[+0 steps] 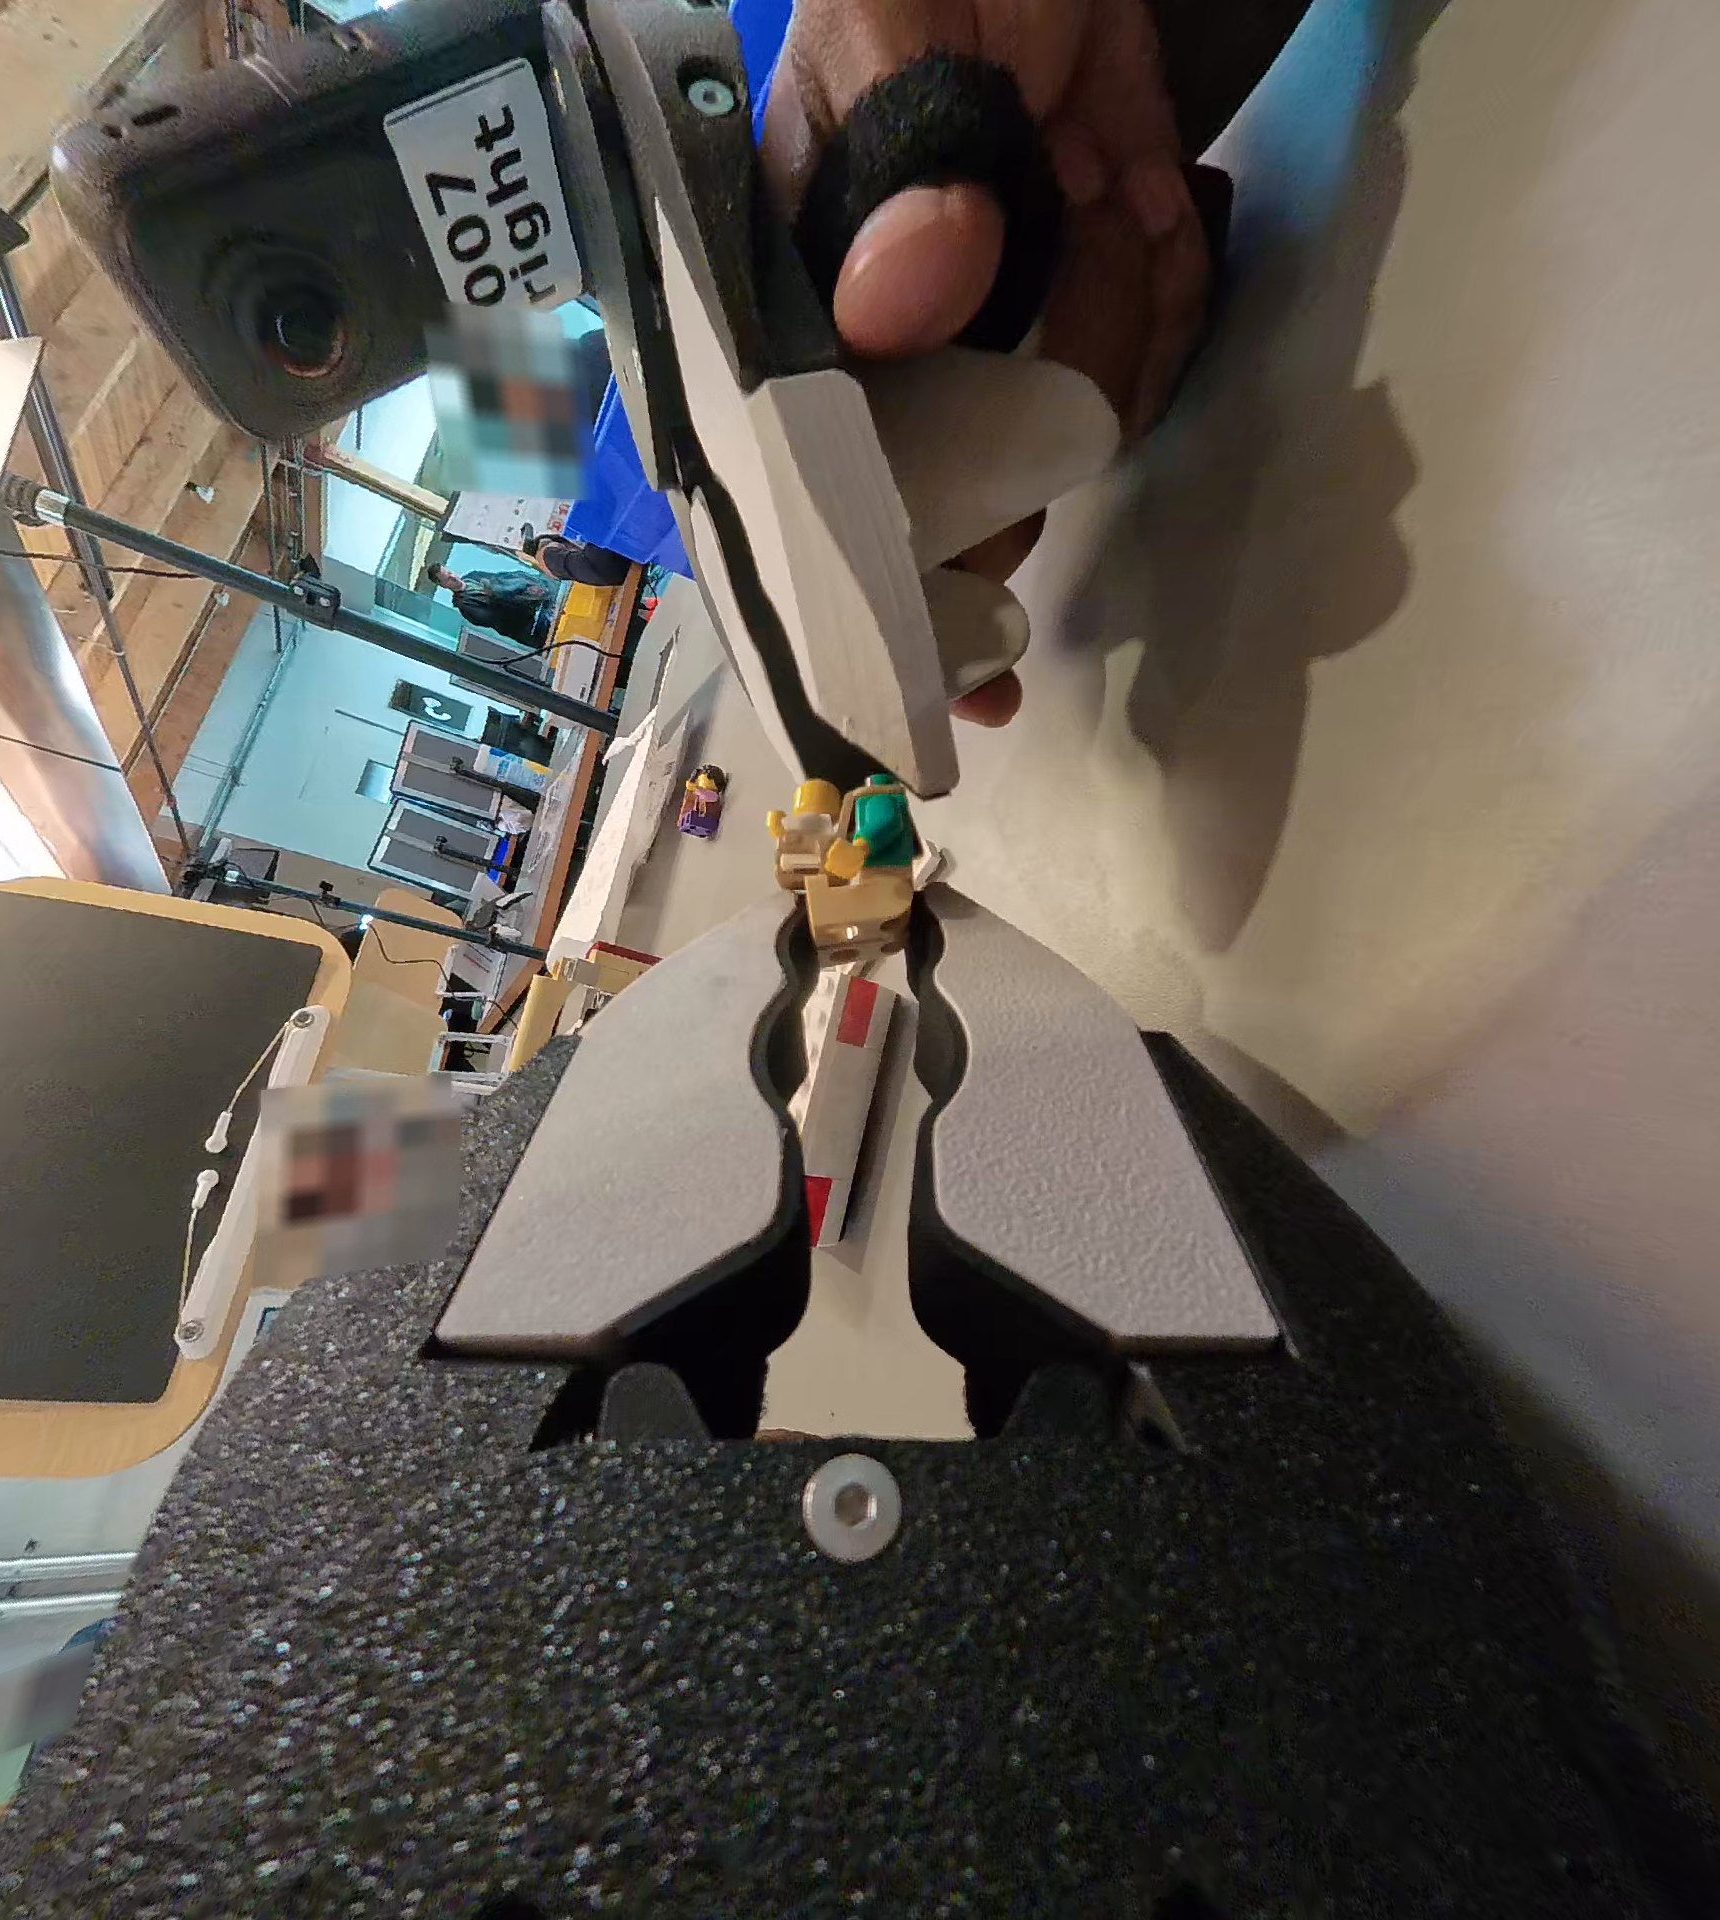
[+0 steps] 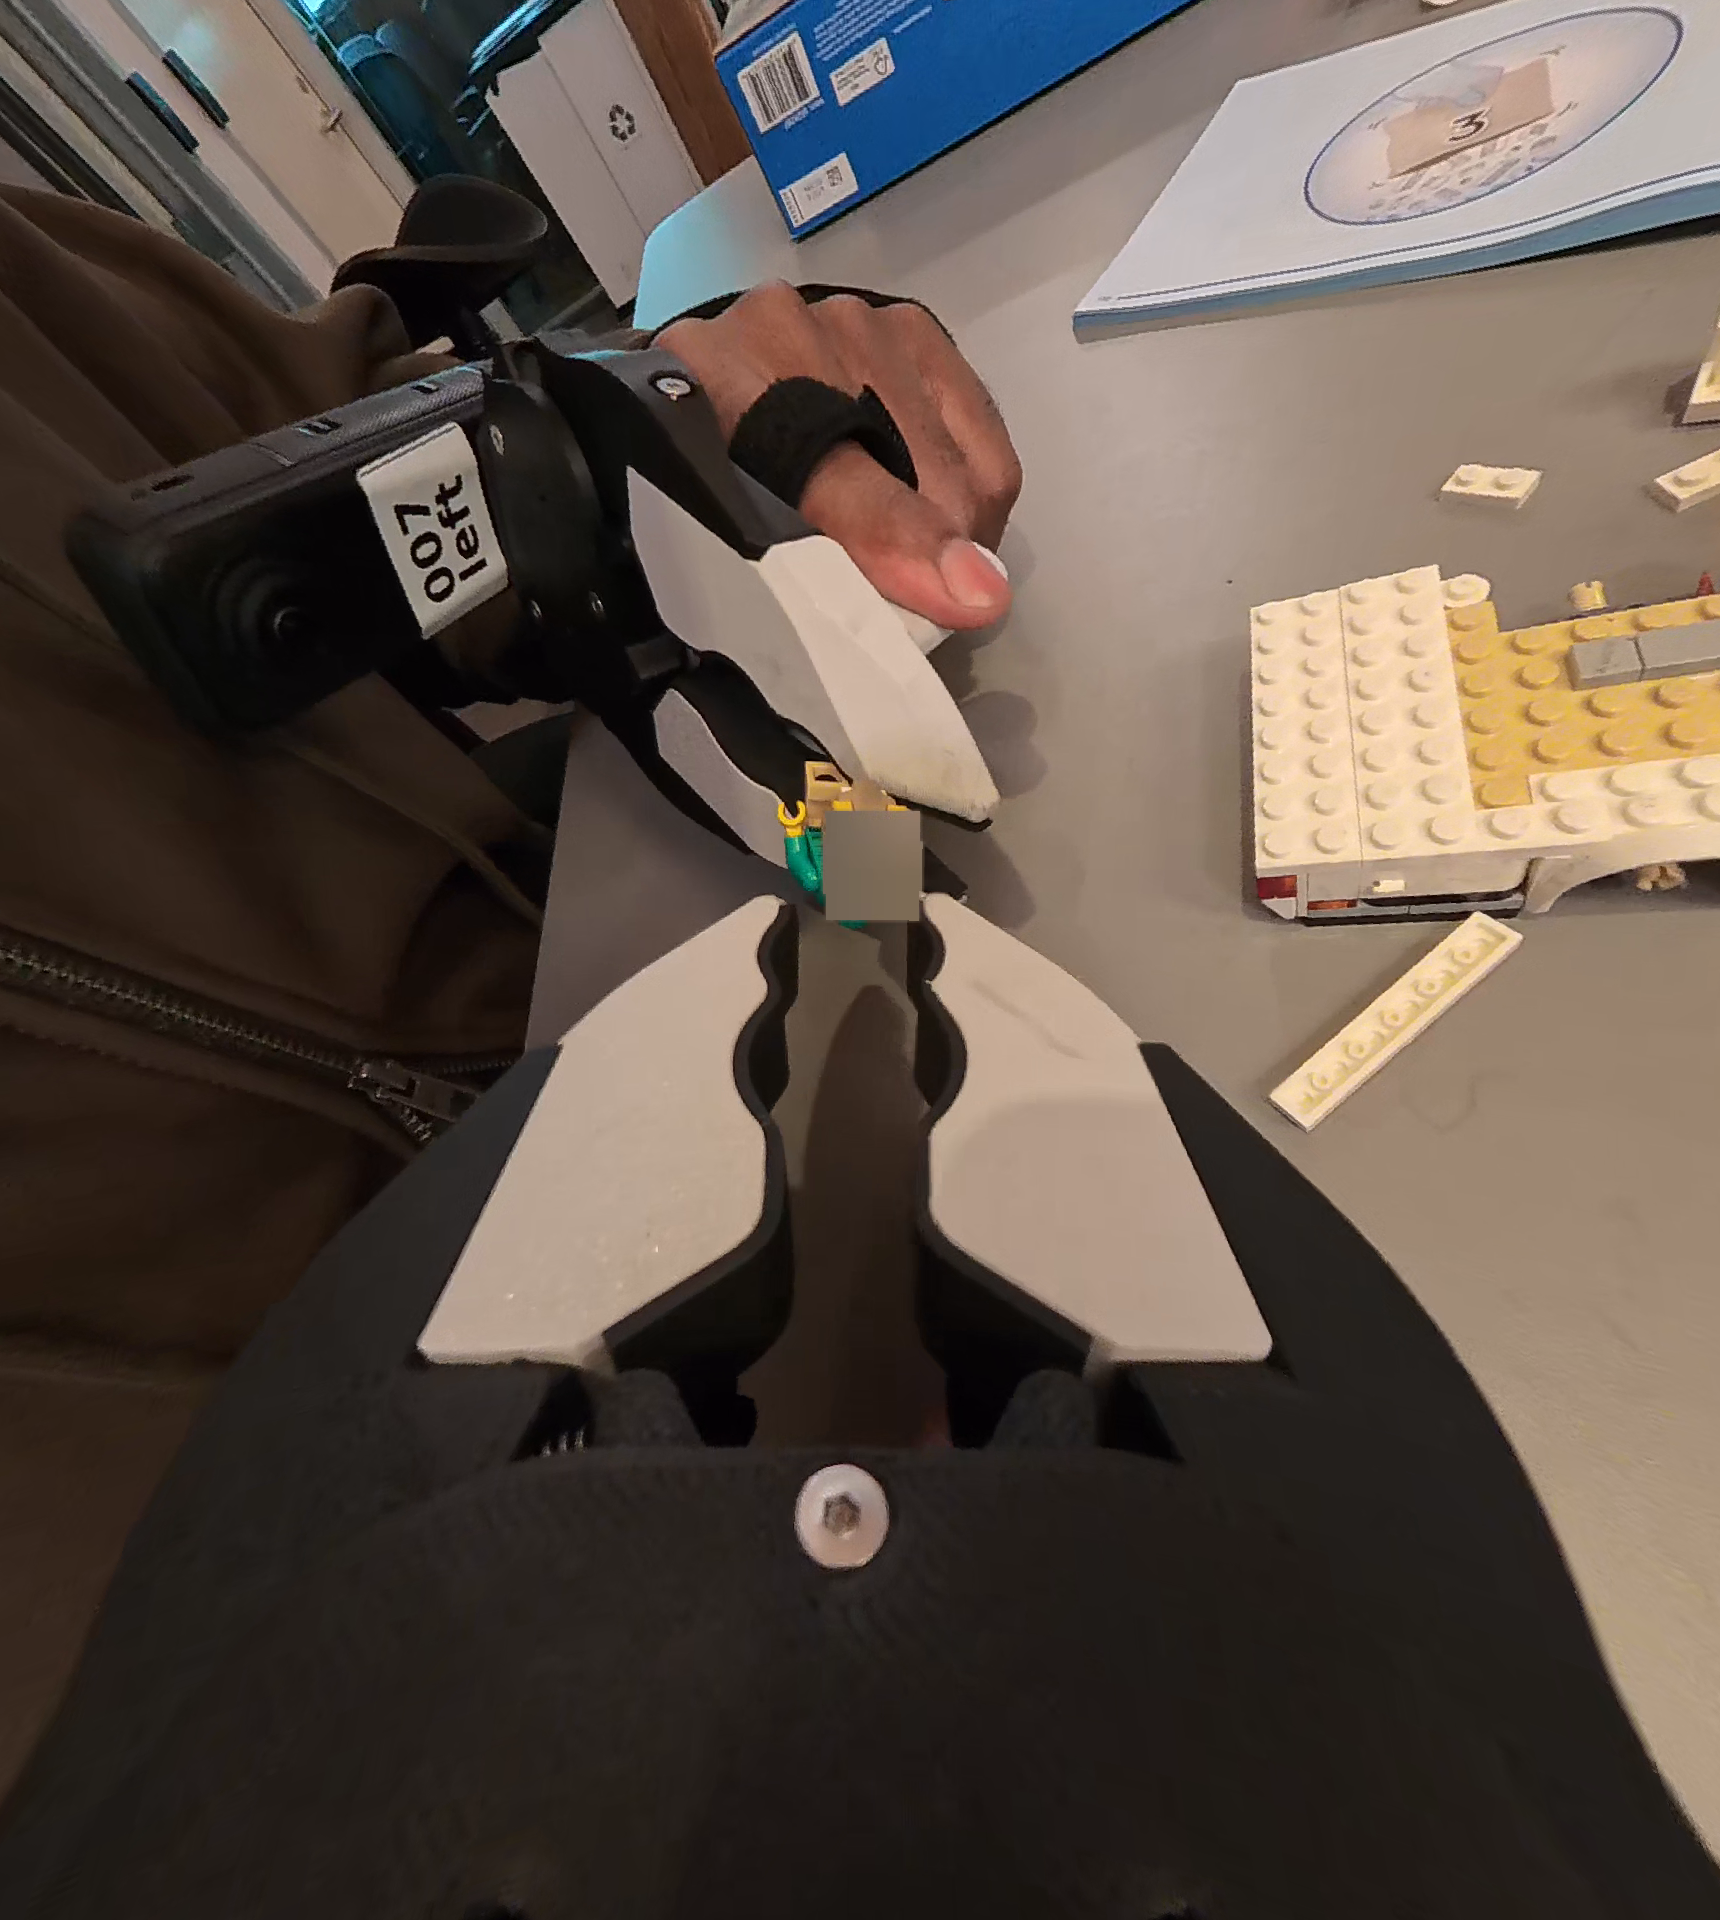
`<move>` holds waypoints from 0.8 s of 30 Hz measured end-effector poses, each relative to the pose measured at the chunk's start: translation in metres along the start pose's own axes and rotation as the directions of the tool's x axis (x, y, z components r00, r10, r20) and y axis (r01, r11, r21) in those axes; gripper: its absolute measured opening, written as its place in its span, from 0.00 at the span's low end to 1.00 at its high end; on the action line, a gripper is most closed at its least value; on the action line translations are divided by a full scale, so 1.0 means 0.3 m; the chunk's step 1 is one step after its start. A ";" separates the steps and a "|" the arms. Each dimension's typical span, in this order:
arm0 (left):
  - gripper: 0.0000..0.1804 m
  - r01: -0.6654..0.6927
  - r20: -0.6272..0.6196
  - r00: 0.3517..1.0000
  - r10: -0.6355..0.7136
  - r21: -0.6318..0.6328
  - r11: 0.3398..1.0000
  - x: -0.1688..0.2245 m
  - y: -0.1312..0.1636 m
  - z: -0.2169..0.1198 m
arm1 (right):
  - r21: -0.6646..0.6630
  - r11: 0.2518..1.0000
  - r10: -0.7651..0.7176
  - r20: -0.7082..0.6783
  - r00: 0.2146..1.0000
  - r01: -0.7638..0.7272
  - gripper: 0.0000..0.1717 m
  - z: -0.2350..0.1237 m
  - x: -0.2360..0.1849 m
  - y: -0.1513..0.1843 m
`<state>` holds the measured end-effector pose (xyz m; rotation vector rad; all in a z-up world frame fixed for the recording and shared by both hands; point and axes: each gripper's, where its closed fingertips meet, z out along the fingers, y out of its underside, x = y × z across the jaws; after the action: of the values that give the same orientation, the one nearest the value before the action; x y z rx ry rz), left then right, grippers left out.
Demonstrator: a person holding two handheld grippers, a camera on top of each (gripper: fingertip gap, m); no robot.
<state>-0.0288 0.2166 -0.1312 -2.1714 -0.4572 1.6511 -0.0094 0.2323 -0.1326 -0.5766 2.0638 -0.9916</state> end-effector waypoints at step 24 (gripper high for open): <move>0.09 -0.057 -0.020 0.998 0.057 0.010 0.998 0.023 0.001 0.000 | 0.014 0.999 0.045 0.044 0.998 -0.046 0.04 -0.035 0.003 0.008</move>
<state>-0.0268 0.2197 -0.1371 -2.2113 -0.3846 1.6555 -0.0184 0.2377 -0.1305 -0.5365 2.0204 -0.9597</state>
